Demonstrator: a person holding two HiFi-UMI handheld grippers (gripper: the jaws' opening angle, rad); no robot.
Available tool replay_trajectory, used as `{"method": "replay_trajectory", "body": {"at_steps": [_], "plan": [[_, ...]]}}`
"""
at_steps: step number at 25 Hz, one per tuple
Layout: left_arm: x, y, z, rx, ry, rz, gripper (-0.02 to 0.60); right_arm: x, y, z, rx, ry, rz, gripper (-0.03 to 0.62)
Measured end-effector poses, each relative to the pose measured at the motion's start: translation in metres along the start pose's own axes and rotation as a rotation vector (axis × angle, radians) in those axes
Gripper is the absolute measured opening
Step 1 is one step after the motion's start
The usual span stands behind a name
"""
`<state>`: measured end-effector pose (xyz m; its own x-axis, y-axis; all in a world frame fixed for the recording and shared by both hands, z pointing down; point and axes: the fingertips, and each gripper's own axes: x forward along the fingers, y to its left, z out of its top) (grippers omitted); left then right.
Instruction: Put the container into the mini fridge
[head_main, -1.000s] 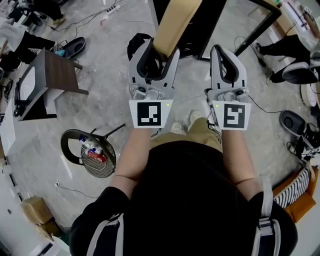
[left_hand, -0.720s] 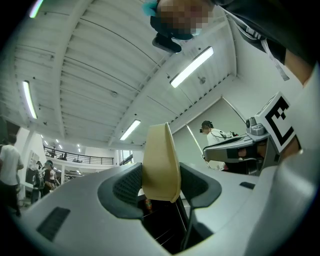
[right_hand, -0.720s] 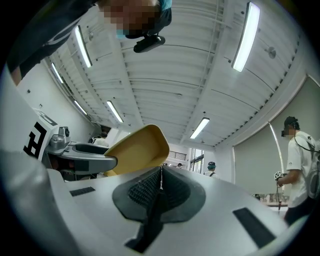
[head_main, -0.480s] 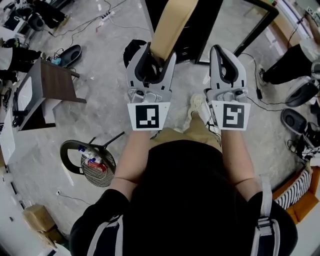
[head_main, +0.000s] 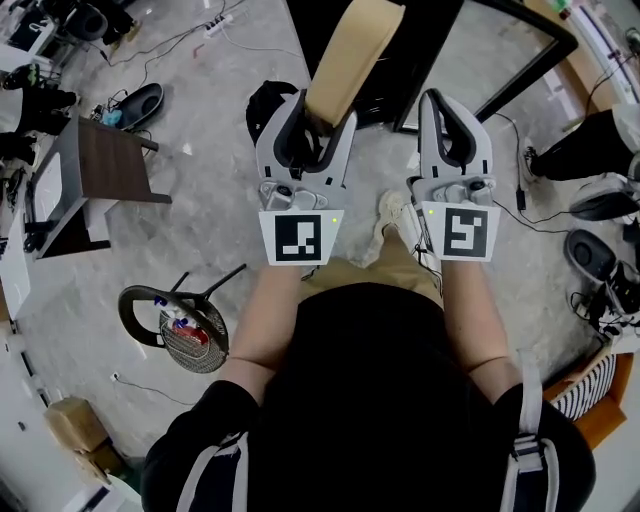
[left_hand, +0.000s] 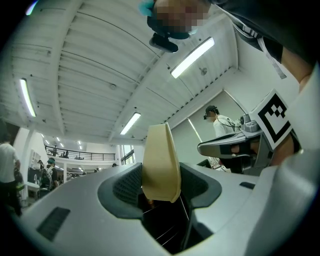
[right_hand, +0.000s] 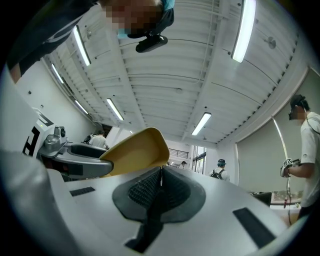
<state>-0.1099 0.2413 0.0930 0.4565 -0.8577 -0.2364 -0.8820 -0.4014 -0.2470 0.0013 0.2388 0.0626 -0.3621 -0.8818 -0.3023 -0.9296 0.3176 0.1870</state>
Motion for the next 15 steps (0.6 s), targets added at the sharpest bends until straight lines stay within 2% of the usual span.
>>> {"method": "replay_trajectory", "body": {"at_steps": [1, 5, 10, 12, 15], "plan": [[0.01, 0.002, -0.007, 0.015, 0.017, -0.002, 0.232, 0.01, -0.006, -0.007, 0.003, 0.008, 0.004, 0.037], [0.055, 0.009, -0.039, -0.053, 0.039, 0.037, 0.232, 0.048, -0.035, -0.044, 0.026, 0.042, 0.012, 0.037], [0.101, 0.007, -0.078, -0.063, 0.092, 0.045, 0.232, 0.083, -0.065, -0.09, 0.049, 0.086, 0.028, 0.037], [0.12, 0.002, -0.092, -0.044, 0.118, 0.032, 0.232, 0.095, -0.08, -0.108, 0.059, 0.11, 0.034, 0.037], [0.15, -0.005, -0.124, 0.038, 0.187, -0.014, 0.232, 0.12, -0.099, -0.14, 0.071, 0.127, 0.05, 0.038]]}}
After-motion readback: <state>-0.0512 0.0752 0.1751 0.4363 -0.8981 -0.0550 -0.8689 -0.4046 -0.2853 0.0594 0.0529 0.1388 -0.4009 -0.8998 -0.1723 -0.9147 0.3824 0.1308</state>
